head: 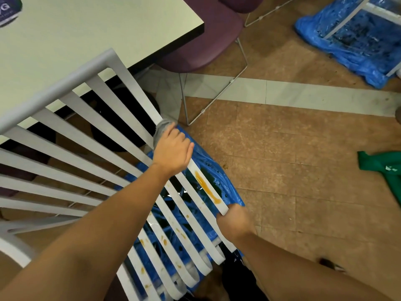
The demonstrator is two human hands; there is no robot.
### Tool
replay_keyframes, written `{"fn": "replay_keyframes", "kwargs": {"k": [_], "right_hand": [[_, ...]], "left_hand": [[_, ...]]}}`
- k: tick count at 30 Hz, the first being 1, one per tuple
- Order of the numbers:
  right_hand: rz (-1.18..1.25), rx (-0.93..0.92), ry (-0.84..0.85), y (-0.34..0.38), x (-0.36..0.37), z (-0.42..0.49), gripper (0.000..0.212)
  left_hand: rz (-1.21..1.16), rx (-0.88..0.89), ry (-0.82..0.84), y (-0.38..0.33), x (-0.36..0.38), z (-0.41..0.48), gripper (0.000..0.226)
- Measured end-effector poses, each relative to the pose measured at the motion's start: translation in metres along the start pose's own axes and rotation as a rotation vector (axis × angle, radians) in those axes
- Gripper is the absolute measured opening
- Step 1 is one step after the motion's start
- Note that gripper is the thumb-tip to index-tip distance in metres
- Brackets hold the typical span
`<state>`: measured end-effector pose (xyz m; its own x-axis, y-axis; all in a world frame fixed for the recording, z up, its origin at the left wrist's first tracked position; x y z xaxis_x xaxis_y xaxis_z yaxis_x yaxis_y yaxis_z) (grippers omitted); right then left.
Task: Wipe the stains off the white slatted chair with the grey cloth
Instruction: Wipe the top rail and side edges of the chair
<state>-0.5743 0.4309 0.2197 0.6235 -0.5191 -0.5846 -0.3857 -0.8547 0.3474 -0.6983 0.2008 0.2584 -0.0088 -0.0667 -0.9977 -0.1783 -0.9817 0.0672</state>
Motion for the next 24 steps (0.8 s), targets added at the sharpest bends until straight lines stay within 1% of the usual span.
{"fn": "replay_keyframes", "kwargs": {"k": [3, 5, 7, 10, 11, 13, 15, 17, 20, 24], "right_hand": [[-0.017, -0.004, -0.013, 0.001, -0.001, -0.001, 0.019], [-0.029, -0.009, -0.021, 0.002, -0.002, -0.001, 0.021], [-0.01, -0.012, -0.013, 0.002, -0.002, -0.001, 0.019], [-0.019, -0.006, -0.014, 0.002, -0.002, -0.002, 0.019], [-0.024, -0.005, -0.018, 0.002, -0.003, -0.002, 0.02], [-0.037, -0.007, -0.021, 0.002, -0.003, -0.002, 0.021], [-0.042, -0.007, -0.023, 0.003, -0.004, -0.003, 0.021], [-0.043, -0.003, -0.026, 0.004, -0.004, -0.004, 0.022], [-0.041, 0.0, -0.024, 0.005, -0.005, -0.005, 0.023], [-0.04, -0.005, -0.023, 0.005, -0.005, -0.005, 0.023]], "left_hand": [[-0.114, 0.06, 0.032, -0.031, 0.014, -0.017, 0.051], [-0.172, 0.104, -0.007, -0.047, 0.02, -0.029, 0.049], [-0.184, 0.139, -0.024, -0.05, 0.023, -0.032, 0.048], [-0.147, 0.23, 0.005, -0.038, 0.023, -0.023, 0.049], [-0.134, 0.231, 0.003, -0.032, 0.021, -0.019, 0.051], [-0.106, 0.172, -0.011, -0.025, 0.017, -0.013, 0.052], [-0.099, 0.09, -0.019, -0.03, 0.016, -0.014, 0.052], [-0.132, 0.059, -0.02, -0.042, 0.019, -0.021, 0.051], [-0.159, 0.094, -0.019, -0.055, 0.024, -0.031, 0.052], [-0.166, 0.168, -0.038, -0.047, 0.024, -0.027, 0.051]]}}
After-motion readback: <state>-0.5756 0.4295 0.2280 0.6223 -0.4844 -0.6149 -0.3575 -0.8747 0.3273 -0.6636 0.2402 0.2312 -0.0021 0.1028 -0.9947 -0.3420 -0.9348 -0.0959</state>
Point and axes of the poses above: each hand's wrist, its own z-axis towards the middle knuckle, its own x-axis out of the palm, y = z × x, the point moved 3 cm from there along z, towards the middle knuckle
